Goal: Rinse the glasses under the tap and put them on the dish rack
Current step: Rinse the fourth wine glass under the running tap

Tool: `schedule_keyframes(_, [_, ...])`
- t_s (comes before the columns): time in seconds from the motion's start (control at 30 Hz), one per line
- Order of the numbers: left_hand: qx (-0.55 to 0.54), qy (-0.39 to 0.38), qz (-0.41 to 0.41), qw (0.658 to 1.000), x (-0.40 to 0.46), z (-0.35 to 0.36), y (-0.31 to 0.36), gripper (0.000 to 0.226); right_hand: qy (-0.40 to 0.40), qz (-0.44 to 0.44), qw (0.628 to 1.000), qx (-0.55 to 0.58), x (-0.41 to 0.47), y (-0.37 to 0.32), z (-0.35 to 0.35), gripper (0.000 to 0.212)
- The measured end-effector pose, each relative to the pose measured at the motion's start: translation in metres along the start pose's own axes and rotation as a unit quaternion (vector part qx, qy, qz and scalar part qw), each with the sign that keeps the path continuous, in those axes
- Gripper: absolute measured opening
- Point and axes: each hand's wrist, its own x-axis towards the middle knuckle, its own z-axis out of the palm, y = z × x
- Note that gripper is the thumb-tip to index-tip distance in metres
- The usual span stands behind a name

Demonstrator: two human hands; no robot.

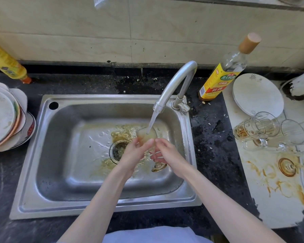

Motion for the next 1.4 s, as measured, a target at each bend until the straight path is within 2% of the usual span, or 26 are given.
schedule_keyframes(0.03, [0.000, -0.003, 0.017, 1.000, -0.002, 0.000, 0.003, 0.034, 0.001, -0.008, 1.000, 0.019, 0.001, -0.002, 0.001, 0.032])
schedule_keyframes(0.1, [0.002, -0.002, 0.045, 0.999, -0.004, 0.001, 0.006, 0.054, 0.000, -0.023, 0.999, 0.049, 0.002, -0.008, 0.003, 0.033])
schedule_keyframes(0.23, [0.047, -0.004, 0.080, 0.996, -0.004, 0.002, 0.009, 0.062, -0.037, -0.039, 0.995, 0.086, 0.001, -0.015, 0.005, 0.050])
schedule_keyframes(0.3, [0.061, -0.015, 0.092, 0.994, -0.003, 0.006, 0.014, 0.066, -0.089, -0.005, 0.986, 0.138, -0.002, -0.018, 0.008, 0.066])
schedule_keyframes(0.37, [0.045, -0.016, 0.089, 0.995, -0.002, 0.008, 0.017, 0.072, -0.130, 0.033, 0.975, 0.179, -0.005, -0.020, 0.008, 0.072])
schedule_keyframes(0.43, [0.026, -0.018, 0.086, 0.996, -0.001, 0.009, 0.015, 0.076, -0.134, 0.037, 0.979, 0.149, -0.005, -0.019, 0.008, 0.071])
schedule_keyframes(0.53, [0.019, -0.023, 0.086, 0.996, -0.001, 0.009, 0.010, 0.065, -0.093, -0.005, 0.993, 0.079, -0.005, -0.016, 0.009, 0.062])
schedule_keyframes(0.73, [0.031, -0.016, 0.101, 0.994, -0.007, 0.002, 0.004, 0.030, -0.014, -0.047, 0.995, 0.082, -0.004, -0.010, 0.012, 0.049])
schedule_keyframes(0.97, [0.015, 0.003, 0.142, 0.990, -0.014, -0.002, -0.004, 0.023, 0.035, -0.107, 0.991, 0.074, 0.000, -0.003, 0.018, 0.043])
schedule_keyframes(1.07, [0.008, -0.003, 0.160, 0.987, -0.016, -0.003, -0.006, 0.037, 0.036, -0.111, 0.989, 0.092, -0.001, -0.007, 0.016, 0.052])
schedule_keyframes(1.2, [0.006, -0.029, 0.161, 0.987, -0.014, -0.003, -0.008, 0.067, -0.022, -0.064, 0.989, 0.130, 0.003, -0.004, 0.014, 0.072])
schedule_keyframes(1.3, [-0.026, -0.008, 0.142, 0.989, -0.011, -0.003, -0.012, 0.080, -0.037, -0.052, 0.987, 0.149, 0.005, -0.003, 0.014, 0.068])
schedule_keyframes(1.4, [-0.083, 0.036, 0.106, 0.990, -0.008, -0.005, -0.015, 0.091, -0.034, -0.064, 0.993, 0.095, 0.010, 0.002, 0.010, 0.050])
